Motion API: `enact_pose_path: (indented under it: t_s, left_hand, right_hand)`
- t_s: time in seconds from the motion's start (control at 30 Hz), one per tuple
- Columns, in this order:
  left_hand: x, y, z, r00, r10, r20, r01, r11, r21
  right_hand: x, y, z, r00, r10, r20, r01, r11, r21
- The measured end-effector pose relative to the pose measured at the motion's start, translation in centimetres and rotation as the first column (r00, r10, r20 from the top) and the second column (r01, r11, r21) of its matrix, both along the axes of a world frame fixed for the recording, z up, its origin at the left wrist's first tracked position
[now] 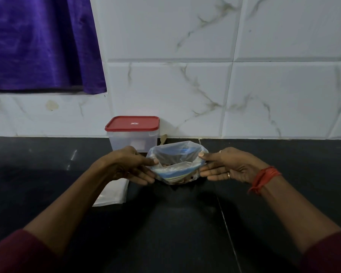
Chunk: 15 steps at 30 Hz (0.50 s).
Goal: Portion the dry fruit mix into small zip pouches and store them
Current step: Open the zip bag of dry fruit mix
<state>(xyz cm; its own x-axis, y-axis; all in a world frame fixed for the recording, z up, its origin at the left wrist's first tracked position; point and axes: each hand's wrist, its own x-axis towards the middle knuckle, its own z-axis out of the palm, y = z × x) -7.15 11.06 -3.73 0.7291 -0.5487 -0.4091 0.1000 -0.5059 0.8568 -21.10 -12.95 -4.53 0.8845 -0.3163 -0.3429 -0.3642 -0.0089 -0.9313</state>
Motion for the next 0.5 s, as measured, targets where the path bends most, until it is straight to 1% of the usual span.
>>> enact_pose_path:
  t_s: [0.13,0.23,0.3,0.4,0.5]
  left_hand:
    - [0.1,-0.4,-0.1,0.998,0.039,-0.049,-0.044,0.993,-0.106]
    - [0.0,-0.7,-0.2,0.989,0.112,-0.099,-0.134,0.96,-0.247]
    - [-0.2,-0.9,-0.3,0.981,0.134,-0.143,-0.175,0.928,-0.329]
    - [-0.5,-1.1,-0.5,0.964,0.149,-0.22,-0.23,0.882,-0.412]
    - [-0.5,-1.3,-0.7,0.917,0.194,-0.348,-0.352,0.802,-0.482]
  right_hand:
    - [0.5,0.5,-0.5,0.992,-0.086,0.097,0.078,0.994,0.081]
    - [0.5,0.5,-0.5,0.971,-0.145,0.192,0.099,0.968,0.23]
    - [0.6,0.6,-0.6,0.951,-0.205,0.232,0.113,0.927,0.357]
    - [0.8,1.0,-0.9,0.924,-0.308,0.226,0.154,0.842,0.518]
    - [1.0,1.3,-1.1,0.911,-0.369,0.182,0.201,0.784,0.587]
